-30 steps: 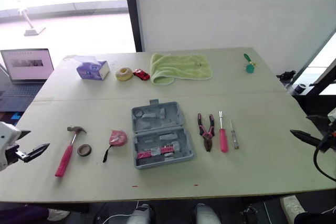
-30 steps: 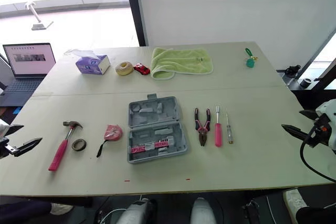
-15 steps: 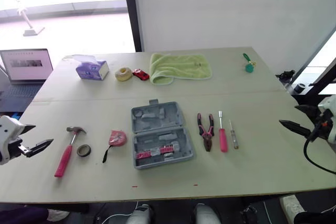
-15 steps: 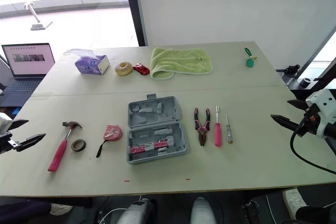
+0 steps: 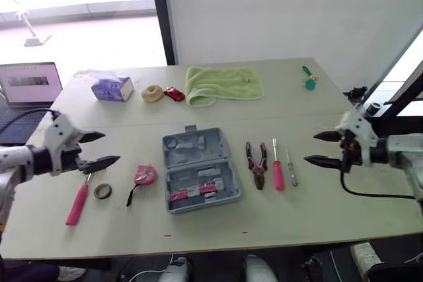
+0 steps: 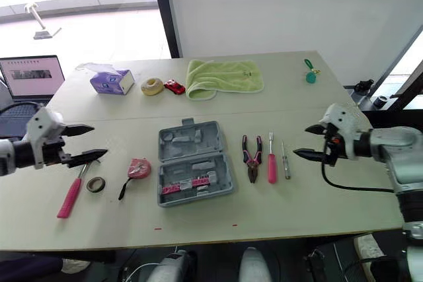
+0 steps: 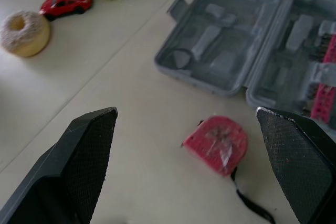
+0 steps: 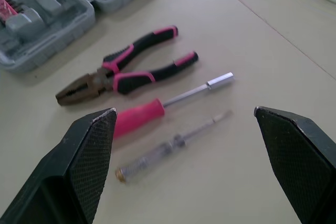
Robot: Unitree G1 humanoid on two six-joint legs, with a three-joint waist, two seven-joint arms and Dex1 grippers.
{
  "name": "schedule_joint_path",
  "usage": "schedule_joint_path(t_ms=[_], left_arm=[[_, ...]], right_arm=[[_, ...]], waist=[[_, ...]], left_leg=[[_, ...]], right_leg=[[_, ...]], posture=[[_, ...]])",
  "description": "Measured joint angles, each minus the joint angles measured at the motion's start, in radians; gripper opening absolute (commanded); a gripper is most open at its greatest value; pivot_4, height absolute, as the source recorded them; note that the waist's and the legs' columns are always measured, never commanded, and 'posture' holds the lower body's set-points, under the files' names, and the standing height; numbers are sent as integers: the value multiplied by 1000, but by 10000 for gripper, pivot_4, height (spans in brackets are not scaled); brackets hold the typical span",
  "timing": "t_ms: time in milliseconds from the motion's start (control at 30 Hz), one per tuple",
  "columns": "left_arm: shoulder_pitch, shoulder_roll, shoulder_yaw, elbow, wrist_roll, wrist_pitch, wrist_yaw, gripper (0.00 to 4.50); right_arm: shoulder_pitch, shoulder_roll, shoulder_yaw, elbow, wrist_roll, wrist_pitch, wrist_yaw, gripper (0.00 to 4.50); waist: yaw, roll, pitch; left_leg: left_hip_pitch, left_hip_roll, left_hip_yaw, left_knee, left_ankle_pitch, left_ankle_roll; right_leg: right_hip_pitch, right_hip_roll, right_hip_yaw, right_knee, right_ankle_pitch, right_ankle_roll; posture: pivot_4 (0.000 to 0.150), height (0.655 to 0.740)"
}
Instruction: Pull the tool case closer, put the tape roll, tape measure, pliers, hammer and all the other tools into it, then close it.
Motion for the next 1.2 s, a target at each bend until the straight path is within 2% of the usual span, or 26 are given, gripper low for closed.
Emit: schedule_joint_path(t_ms=[133, 167, 200, 267, 367, 433, 733, 1200], left_arm=[[-37, -52, -130, -48, 61, 37, 45, 44441], [-46, -66, -157, -41, 87, 34, 59, 38954], [-54, -76, -181, -29, 115, 28, 74, 35432], [-73, -102, -219, 12, 164, 13, 102, 25109], [-98, -177, -228, 80, 187, 11, 150, 8920], [-104, -202, -248, 108, 198, 6, 159, 593], [-131, -276, -293, 250, 254, -12, 177, 593], [-203, -397, -311, 408, 278, -38, 183, 593]], right_arm=[[-119, 97, 123, 21, -92, -47, -10, 45000], [-145, 126, 142, 37, -104, -55, -14, 39000], [-170, 155, 159, 64, -117, -61, -20, 35760], [-214, 202, 200, 129, -158, -105, -35, 25487], [-291, 283, 258, 290, -240, -211, -69, 9332], [-328, 333, 284, 382, -268, -271, -71, 790], [-428, 475, 360, 738, -414, -495, -132, 790], [-479, 548, 363, 894, -513, -567, -207, 790]], waist=[[3, -1, 0], [4, -1, 1], [4, -1, 1], [4, -1, 1], [4, -1, 1], [3, -2, 1], [2, -2, 1], [-3, -2, 0]], left_leg=[[0, 0, 1, 0, 0, 0], [0, 0, 1, 0, 1, -1], [0, -1, 1, 0, 1, -1], [0, -1, 1, 0, 2, -3], [0, -1, 1, 0, 3, -4], [0, -1, 1, 0, 3, -5], [0, -2, 0, 0, 6, -9], [0, -2, 0, 0, 7, -11]], right_leg=[[-1, 1, 2, 2, 0, 0], [-1, 1, 2, 2, 0, 0], [-1, 1, 2, 2, 0, 0], [-2, 1, 2, 2, 0, 0], [-2, 0, 2, 3, 0, 0], [-2, 1, 2, 3, 0, 0], [-5, 1, 3, 9, 0, 0], [-6, 1, 4, 11, 0, 0]], posture=[[1500, 7400], [1500, 7400], [1500, 7400], [1500, 7400], [1500, 7400], [1500, 7400], [1500, 7400], [1500, 7400]])
